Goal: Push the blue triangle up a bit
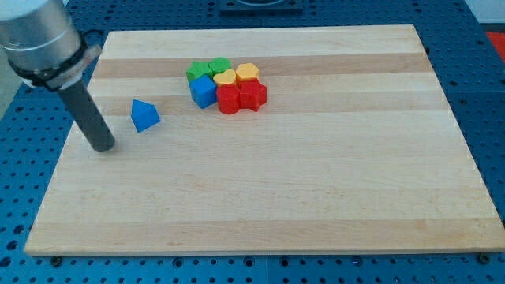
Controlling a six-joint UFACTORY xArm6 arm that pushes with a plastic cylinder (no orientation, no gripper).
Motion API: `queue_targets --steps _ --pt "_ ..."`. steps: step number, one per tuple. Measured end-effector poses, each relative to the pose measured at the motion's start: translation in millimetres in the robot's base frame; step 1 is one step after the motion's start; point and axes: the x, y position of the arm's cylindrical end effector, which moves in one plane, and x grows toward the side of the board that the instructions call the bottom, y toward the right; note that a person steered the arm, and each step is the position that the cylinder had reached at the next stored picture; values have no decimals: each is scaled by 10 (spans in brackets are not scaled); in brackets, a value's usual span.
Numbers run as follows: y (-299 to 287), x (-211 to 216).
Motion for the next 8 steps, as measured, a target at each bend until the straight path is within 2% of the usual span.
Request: queue_targets --steps 2,5,8 --pt "334 -194" --pt "334 -928" --pt "334 -1447"
